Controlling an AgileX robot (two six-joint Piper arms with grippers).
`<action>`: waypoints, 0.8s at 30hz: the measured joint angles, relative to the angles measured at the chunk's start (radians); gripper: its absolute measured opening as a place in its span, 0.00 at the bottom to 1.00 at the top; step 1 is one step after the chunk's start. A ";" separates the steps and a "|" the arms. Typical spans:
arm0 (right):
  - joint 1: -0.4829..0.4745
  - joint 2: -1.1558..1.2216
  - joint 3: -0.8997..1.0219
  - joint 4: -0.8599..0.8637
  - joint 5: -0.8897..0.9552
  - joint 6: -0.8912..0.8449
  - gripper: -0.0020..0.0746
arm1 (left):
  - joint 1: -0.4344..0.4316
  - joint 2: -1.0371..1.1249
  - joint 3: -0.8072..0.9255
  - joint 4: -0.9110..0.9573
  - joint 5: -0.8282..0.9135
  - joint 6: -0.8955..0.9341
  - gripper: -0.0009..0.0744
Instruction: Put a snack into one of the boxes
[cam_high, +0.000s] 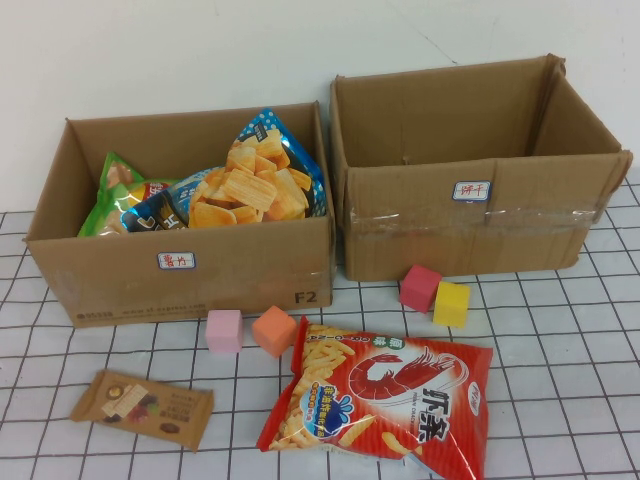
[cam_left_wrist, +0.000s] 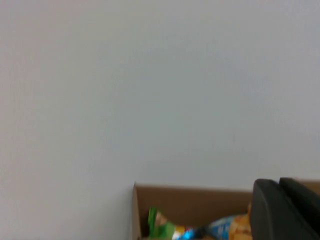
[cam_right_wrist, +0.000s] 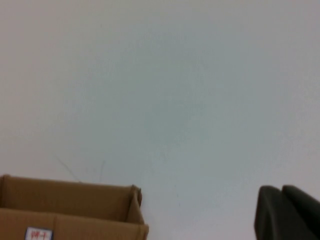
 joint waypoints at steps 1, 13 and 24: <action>0.000 0.000 -0.045 0.002 0.088 0.000 0.03 | 0.000 0.007 -0.056 0.000 0.126 -0.015 0.01; 0.000 0.320 -0.232 0.100 0.680 -0.216 0.03 | 0.000 0.440 -0.323 -0.141 0.856 0.093 0.01; 0.000 0.562 -0.232 0.453 0.719 -0.732 0.03 | 0.000 0.736 -0.325 -0.273 0.673 0.245 0.01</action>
